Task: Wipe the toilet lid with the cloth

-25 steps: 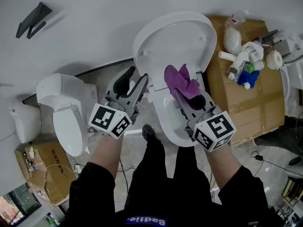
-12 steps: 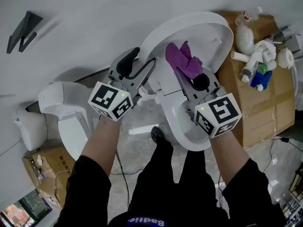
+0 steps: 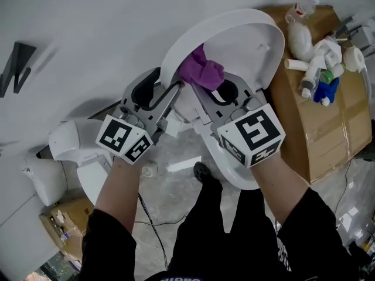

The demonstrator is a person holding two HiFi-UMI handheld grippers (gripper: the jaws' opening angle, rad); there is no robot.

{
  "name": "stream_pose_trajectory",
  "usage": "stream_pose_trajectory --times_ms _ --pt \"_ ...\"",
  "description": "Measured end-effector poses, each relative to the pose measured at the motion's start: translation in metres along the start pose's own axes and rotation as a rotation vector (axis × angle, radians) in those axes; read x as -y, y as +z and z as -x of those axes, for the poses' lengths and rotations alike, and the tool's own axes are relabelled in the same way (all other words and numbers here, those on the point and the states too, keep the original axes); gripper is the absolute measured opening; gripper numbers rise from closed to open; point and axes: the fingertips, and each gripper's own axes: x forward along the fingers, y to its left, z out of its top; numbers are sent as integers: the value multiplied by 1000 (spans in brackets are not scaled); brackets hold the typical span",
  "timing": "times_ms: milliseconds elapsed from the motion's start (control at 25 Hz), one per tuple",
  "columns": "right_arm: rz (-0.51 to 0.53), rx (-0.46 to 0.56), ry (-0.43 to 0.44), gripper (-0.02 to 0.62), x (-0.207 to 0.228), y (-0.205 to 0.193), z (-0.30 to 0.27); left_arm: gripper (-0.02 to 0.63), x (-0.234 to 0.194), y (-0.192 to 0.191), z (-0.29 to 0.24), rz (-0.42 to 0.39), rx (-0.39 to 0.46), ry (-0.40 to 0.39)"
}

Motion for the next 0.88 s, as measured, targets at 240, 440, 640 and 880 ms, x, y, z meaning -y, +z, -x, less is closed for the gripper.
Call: stream_pose_trajectory --times_ms 240,440,640,880 --pt "38 37 19 66 -5 17 -21 207 -2 -1 1 -9 -16 -42" --pt "66 36 4 66 8 18 -22 207 -4 -2 2 0 -22 -18" --pt "60 49 -96 66 60 16 1 206 -5 -1 2 7 -31 5" --pt "90 47 -218 66 131 15 31 206 -5 -2 2 11 -52 21"
